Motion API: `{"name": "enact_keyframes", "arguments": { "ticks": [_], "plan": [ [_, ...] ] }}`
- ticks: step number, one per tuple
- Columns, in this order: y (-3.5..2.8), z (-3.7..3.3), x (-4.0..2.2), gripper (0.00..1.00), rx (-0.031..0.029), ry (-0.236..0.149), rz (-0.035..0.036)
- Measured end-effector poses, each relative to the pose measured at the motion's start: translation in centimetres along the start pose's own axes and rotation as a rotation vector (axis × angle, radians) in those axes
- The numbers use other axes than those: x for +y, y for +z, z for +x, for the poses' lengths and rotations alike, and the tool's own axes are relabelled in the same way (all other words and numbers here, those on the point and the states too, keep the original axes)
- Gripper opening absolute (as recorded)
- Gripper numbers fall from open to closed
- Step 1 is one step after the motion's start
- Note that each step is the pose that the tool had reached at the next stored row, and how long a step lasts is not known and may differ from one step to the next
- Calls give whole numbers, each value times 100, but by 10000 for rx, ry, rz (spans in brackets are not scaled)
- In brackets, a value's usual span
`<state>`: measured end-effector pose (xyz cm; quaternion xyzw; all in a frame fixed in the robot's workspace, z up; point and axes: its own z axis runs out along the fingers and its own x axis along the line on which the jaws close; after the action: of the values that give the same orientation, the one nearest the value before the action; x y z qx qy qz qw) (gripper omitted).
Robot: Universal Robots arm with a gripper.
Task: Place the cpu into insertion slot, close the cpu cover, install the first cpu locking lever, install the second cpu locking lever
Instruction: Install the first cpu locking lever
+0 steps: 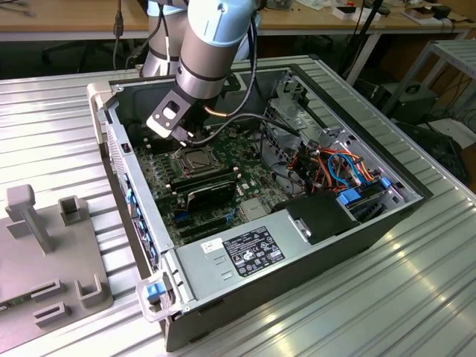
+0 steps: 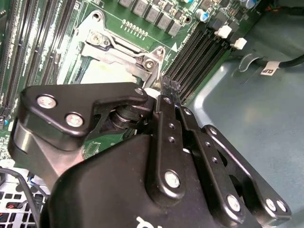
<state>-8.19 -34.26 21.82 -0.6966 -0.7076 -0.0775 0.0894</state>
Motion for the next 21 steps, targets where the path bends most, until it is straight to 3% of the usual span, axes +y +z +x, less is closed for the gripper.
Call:
{"name": "enact_keyframes", "arguments": {
  "ticks": [7,21],
  "plan": [
    [15,8,45,11,-1,1,4],
    [35,0,78,11,-2,1,4]
  ]
}}
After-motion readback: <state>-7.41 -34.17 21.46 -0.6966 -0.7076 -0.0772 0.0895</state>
